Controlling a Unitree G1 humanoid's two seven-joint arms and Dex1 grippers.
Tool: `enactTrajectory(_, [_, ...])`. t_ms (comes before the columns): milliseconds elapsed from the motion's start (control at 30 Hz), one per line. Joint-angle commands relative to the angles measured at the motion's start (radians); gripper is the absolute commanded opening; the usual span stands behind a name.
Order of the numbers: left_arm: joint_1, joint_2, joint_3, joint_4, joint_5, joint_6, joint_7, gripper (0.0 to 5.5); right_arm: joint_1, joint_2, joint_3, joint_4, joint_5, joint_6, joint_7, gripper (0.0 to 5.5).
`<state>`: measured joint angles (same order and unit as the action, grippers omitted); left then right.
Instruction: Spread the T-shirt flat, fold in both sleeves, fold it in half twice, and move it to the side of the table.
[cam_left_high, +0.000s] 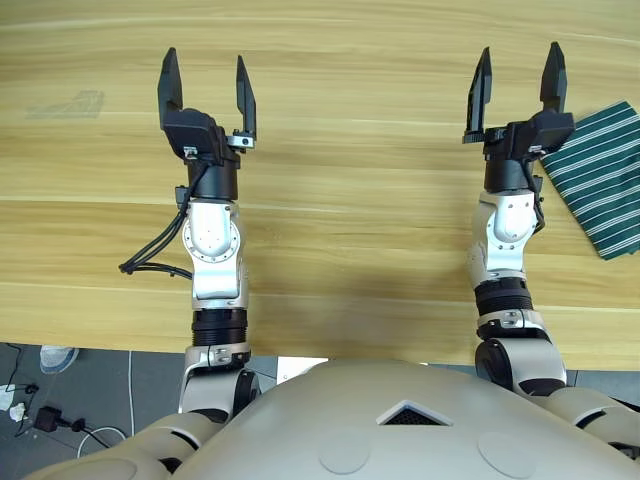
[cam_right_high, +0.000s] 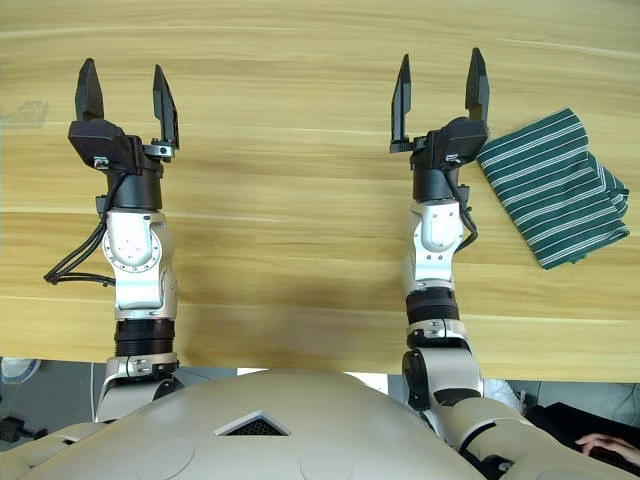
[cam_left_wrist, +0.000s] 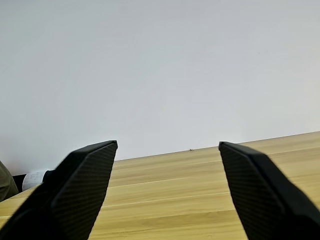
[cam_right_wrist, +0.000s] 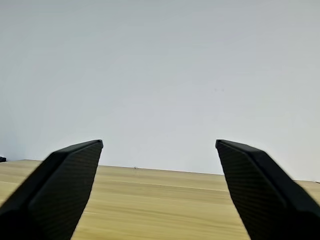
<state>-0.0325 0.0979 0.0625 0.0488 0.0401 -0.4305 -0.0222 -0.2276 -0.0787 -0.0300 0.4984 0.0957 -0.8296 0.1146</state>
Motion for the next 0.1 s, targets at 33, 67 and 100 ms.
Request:
enactTrajectory(33, [-0.015, 0.005, 0.003, 0.012, 0.005, -0.007, 0.003, 3.77, -0.002, 0.007, -0.006, 0.006, -0.003, 0.003, 0.01, 4.19])
enactTrajectory(67, [-0.014, 0.005, 0.003, 0.011, 0.005, -0.008, 0.003, 3.77, -0.001, 0.007, -0.005, 0.005, -0.002, 0.003, 0.011, 4.19])
enactTrajectory(100, [-0.013, 0.005, 0.003, 0.01, 0.005, -0.008, 0.004, 3.77, -0.001, 0.007, -0.005, 0.005, -0.002, 0.003, 0.012, 4.19])
